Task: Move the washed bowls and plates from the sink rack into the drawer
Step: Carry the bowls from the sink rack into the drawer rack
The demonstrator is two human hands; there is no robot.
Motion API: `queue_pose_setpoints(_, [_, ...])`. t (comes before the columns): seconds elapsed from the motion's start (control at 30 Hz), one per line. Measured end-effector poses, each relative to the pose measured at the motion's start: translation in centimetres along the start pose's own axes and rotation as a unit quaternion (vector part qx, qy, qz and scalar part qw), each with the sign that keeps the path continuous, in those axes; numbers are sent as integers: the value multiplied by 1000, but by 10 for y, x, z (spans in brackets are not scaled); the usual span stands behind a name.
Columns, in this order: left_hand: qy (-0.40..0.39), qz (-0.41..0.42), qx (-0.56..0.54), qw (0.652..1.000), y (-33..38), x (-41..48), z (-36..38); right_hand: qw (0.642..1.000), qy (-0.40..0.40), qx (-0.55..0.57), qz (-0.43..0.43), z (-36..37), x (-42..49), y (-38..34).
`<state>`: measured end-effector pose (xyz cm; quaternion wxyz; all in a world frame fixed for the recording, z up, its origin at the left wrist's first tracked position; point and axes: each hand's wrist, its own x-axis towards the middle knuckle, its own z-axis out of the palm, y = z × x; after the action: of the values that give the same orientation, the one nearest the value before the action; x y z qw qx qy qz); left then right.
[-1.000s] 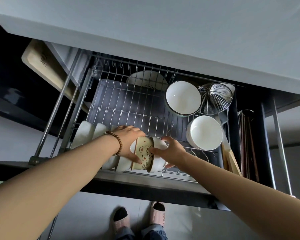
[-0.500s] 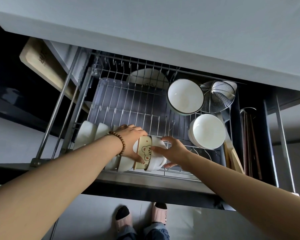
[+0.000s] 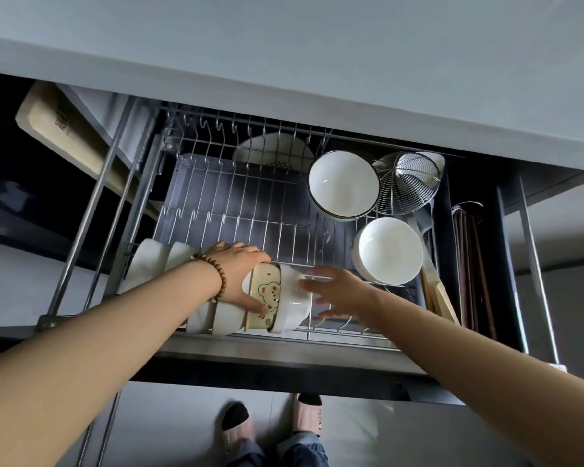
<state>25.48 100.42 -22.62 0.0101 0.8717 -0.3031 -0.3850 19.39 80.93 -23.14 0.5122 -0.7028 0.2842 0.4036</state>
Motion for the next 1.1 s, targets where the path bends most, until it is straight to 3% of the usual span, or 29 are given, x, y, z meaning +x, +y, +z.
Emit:
queue_pose_setpoints(0.13, [-17, -34, -25, 999, 11, 6, -8, 998, 3, 46, -35, -44, -25, -5])
queue_pose_setpoints(0.23, [32, -41, -74, 996, 31, 17, -16, 986, 79, 102, -107, -81, -43, 0])
queue_pose_setpoints(0.37, [80, -28, -281, 956, 73, 41, -21, 946, 277, -14, -169, -126, -37, 26])
queue_pose_setpoints(0.43, [73, -44, -367, 926, 93, 58, -20, 934, 313, -77, -155, -140, -30, 39])
queue_pose_setpoints(0.6, [25, -86, -531, 843, 129, 89, -14, 953, 226, -194, -61, -146, -11, 54])
queue_pose_setpoints(0.73, [38, -89, -590, 802, 145, 99, -12, 960, 208, -176, -67, -144, 1, 56])
queue_pose_setpoints(1.0, [119, -76, -599, 788, 152, 94, -17, 963, 223, -120, -97, -144, 0, 63])
queue_pose_setpoints(1.1, [154, -62, -594, 787, 146, 83, -26, 970, 191, -55, -142, -147, -17, 54])
